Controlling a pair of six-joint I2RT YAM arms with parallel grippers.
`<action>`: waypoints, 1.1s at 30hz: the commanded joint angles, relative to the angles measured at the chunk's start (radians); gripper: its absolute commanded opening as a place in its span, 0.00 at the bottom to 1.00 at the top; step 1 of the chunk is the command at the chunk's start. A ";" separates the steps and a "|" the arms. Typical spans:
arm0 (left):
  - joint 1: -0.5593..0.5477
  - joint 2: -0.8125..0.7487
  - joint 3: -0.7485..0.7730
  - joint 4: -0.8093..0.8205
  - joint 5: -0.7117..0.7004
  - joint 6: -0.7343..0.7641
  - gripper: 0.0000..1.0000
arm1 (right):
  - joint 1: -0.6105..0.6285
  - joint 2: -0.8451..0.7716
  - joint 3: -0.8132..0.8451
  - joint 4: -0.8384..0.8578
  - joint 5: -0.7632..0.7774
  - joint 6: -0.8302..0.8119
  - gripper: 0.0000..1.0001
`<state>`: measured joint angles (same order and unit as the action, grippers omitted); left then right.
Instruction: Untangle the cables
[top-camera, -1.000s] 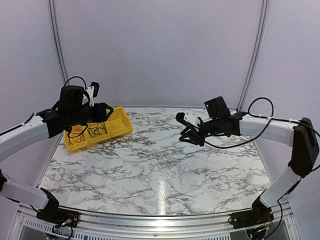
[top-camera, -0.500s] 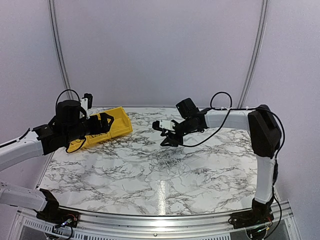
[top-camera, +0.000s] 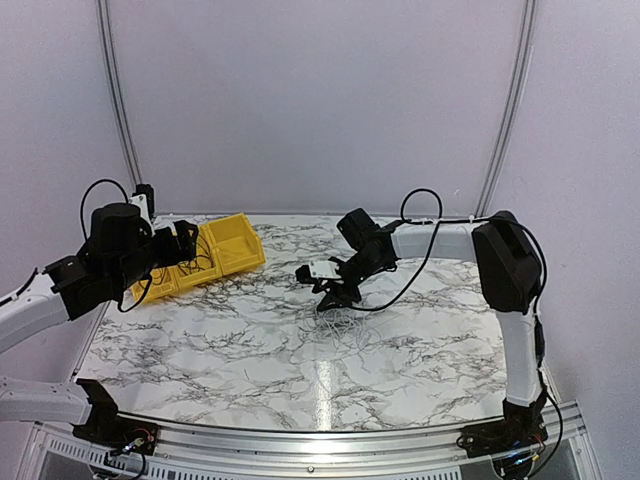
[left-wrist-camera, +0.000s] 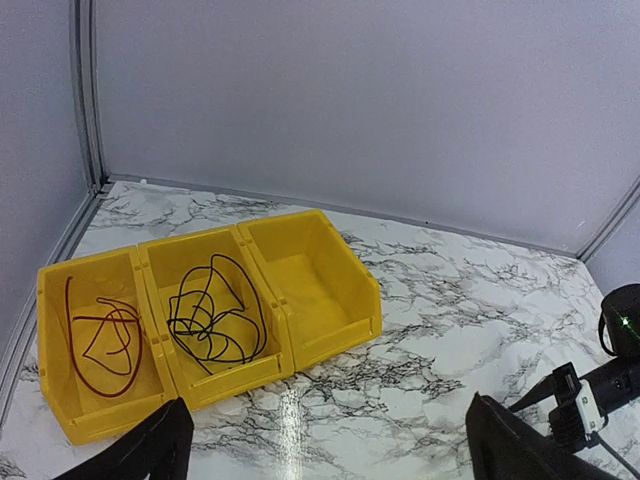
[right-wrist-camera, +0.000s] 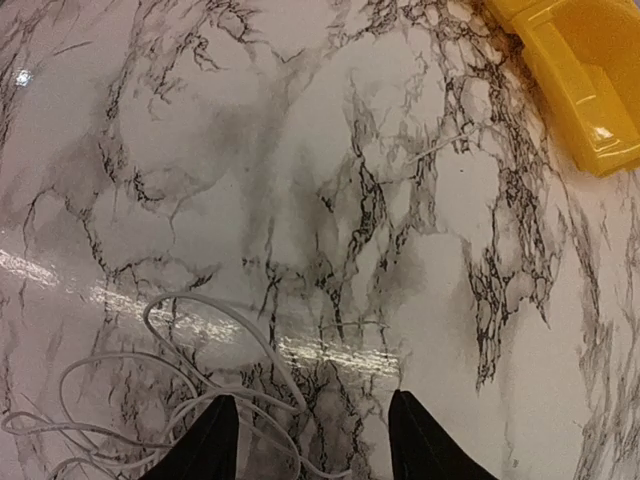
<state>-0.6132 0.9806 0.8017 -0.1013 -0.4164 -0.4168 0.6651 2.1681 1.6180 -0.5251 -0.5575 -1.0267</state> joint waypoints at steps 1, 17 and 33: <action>0.004 -0.042 -0.076 0.073 0.005 0.008 0.99 | 0.023 0.026 0.044 -0.023 -0.047 0.009 0.51; -0.003 0.145 0.005 0.116 0.176 -0.021 0.79 | 0.043 -0.067 0.040 0.090 -0.109 0.289 0.00; -0.127 0.379 -0.001 0.594 0.358 0.001 0.79 | 0.054 -0.289 0.108 0.243 -0.081 0.828 0.00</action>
<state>-0.7231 1.2808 0.7830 0.3134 -0.1020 -0.4263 0.7094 1.8900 1.6619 -0.2901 -0.6422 -0.3111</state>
